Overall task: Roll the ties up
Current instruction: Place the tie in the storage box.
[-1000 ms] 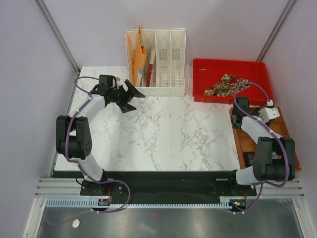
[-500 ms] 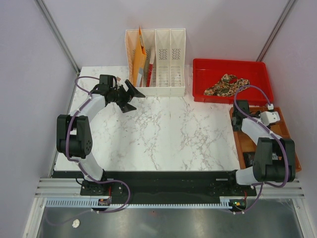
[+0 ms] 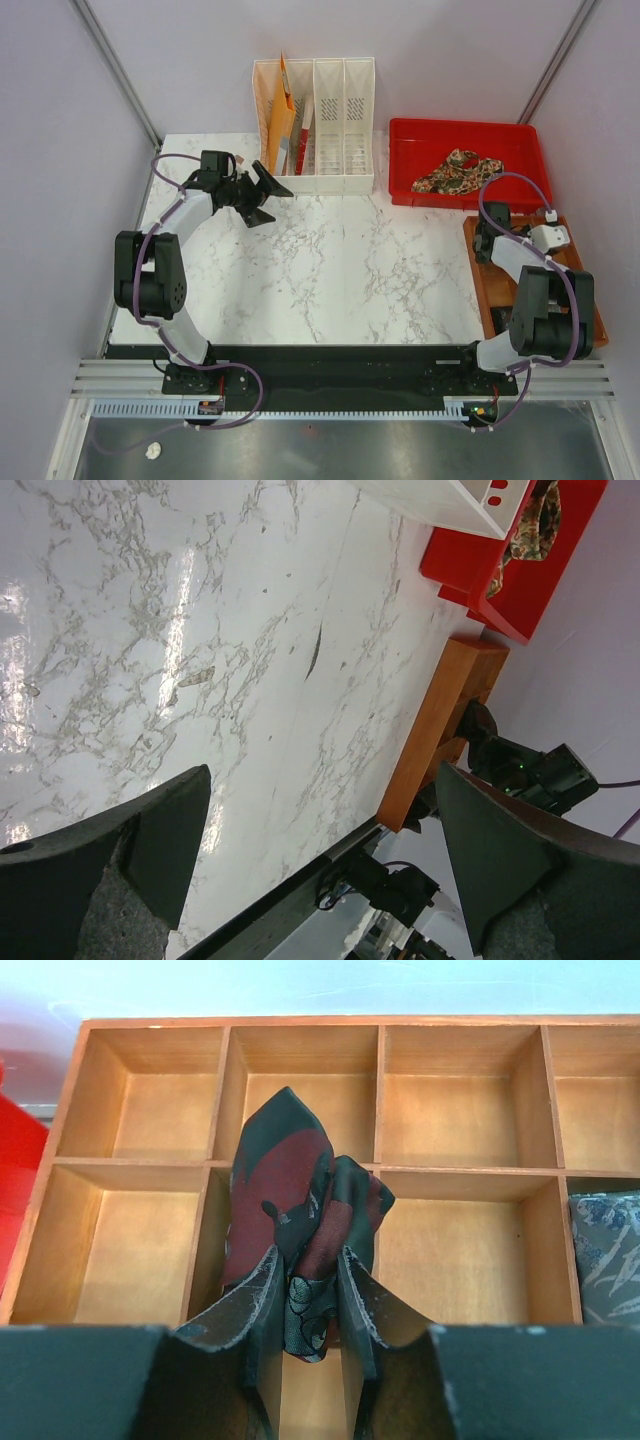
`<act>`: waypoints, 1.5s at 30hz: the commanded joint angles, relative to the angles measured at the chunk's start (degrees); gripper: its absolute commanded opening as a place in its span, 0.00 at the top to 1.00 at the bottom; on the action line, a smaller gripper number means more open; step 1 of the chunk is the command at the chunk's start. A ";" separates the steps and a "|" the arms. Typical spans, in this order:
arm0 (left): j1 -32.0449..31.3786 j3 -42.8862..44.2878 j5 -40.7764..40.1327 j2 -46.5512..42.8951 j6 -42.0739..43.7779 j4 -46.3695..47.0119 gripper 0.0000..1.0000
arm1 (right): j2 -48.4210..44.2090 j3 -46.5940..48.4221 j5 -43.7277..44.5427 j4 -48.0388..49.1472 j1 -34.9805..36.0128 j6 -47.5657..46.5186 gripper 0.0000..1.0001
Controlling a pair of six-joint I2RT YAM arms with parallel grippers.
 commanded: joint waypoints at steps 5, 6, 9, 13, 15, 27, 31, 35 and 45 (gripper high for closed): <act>0.73 1.79 -0.04 0.58 1.85 -0.63 0.00 | 1.62 -1.83 -0.35 -1.55 -3.15 -3.11 0.73; 0.73 1.79 0.05 0.67 1.76 -0.54 0.00 | 1.71 -1.83 -0.79 -1.55 -3.15 -3.20 0.69; 0.99 1.88 0.14 0.59 1.76 -0.54 0.01 | 1.89 -1.56 -1.67 -1.46 -3.15 -3.20 0.62; 1.34 1.45 0.31 0.06 1.76 -0.54 0.00 | 1.19 -0.69 -3.33 -2.33 -3.15 -4.08 0.36; 1.52 1.18 0.66 -0.21 1.76 -0.45 0.00 | 0.22 0.28 -3.69 -3.30 -2.80 -3.56 0.28; 2.31 -0.49 2.77 -1.79 0.97 0.86 0.00 | -10.23 2.66 -5.62 -6.03 1.33 -6.71 0.02; 3.01 -0.32 4.18 -1.96 1.58 1.39 0.00 | -14.45 3.88 -6.50 -5.68 2.91 -10.05 0.02; 3.63 0.04 4.36 -3.37 3.25 1.39 0.00 | -17.53 5.29 -6.85 -4.54 4.32 -15.39 0.02; 7.21 2.06 4.09 -6.97 11.76 -0.53 0.00 | -26.32 -1.82 -13.18 10.76 4.59 -43.60 0.02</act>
